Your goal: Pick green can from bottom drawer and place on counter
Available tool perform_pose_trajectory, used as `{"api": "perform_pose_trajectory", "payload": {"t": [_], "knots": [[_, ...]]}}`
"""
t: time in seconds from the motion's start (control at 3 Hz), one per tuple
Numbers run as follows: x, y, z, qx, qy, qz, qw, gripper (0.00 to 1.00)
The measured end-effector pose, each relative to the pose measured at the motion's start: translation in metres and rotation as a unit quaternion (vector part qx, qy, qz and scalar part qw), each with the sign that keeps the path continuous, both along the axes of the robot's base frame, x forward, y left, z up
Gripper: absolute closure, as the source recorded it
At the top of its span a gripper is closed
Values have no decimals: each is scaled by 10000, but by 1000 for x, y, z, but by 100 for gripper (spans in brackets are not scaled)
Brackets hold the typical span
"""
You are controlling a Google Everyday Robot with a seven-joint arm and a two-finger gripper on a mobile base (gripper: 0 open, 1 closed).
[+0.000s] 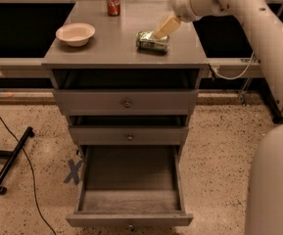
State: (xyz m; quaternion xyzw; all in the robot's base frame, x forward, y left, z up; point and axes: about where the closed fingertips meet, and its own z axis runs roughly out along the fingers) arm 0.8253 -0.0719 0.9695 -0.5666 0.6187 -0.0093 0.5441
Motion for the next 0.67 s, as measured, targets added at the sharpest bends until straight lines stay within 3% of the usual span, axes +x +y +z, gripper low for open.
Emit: {"api": "perform_pose_trajectory", "payload": {"t": [0.33, 0.67], "knots": [[-22, -41, 44, 410, -306, -246, 9984, 0], [-22, -41, 44, 410, -305, -245, 9984, 0]]}}
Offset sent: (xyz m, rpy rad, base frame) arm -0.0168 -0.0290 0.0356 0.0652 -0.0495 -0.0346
